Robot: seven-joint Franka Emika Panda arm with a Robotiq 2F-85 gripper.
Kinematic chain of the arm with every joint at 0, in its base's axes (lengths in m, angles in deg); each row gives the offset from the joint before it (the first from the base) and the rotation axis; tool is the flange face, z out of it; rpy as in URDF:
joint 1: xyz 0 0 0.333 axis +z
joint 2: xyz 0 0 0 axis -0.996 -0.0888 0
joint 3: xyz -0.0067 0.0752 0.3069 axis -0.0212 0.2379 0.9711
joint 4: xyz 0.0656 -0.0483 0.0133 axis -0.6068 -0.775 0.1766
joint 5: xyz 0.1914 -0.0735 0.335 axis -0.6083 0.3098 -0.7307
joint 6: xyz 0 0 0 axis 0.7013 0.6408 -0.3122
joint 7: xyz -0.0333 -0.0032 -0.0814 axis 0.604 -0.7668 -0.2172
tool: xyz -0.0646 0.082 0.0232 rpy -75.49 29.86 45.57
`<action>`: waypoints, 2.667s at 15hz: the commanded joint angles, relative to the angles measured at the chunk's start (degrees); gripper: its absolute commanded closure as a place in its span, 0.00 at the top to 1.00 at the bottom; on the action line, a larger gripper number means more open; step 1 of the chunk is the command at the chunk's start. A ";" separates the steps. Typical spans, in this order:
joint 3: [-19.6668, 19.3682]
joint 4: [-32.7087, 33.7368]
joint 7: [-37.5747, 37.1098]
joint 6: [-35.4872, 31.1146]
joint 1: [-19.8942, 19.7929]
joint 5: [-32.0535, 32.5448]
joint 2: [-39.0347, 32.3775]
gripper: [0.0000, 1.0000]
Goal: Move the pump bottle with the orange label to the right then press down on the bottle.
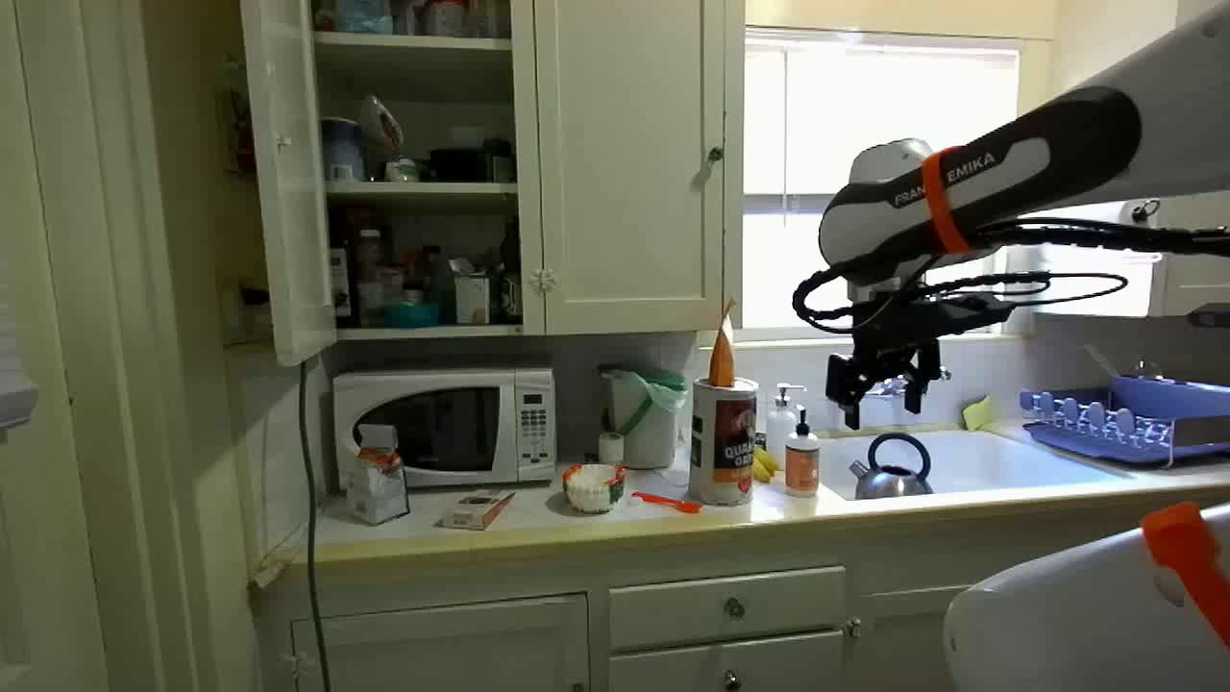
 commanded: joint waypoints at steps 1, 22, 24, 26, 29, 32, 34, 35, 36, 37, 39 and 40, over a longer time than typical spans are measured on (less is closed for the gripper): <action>-0.52 0.20 -0.40 0.32 0.74 0.45 0.03 1.00; -8.60 31.93 -3.67 -13.15 5.45 -22.76 -29.21 1.00; -7.11 29.06 -4.39 -13.05 4.21 -21.34 -26.00 1.00; -8.27 31.84 -4.02 -14.93 4.13 -23.13 -29.86 1.00; -8.31 33.27 -4.03 -15.08 4.27 -23.61 -31.59 1.00; -8.62 36.93 -5.05 -15.08 4.37 -24.55 -36.26 1.00; -9.01 39.57 -5.60 -15.43 4.02 -24.74 -39.49 1.00; -9.21 40.85 -5.41 -15.90 3.85 -25.08 -41.19 1.00; -9.45 42.67 -4.95 -16.47 3.66 -25.57 -43.28 1.00; -9.56 44.54 -4.89 -15.98 3.34 -25.64 -45.30 1.00; -9.76 47.91 -5.05 -16.41 2.41 -25.91 -49.11 1.00; -9.83 49.48 -5.08 -16.37 1.87 -26.22 -50.80 1.00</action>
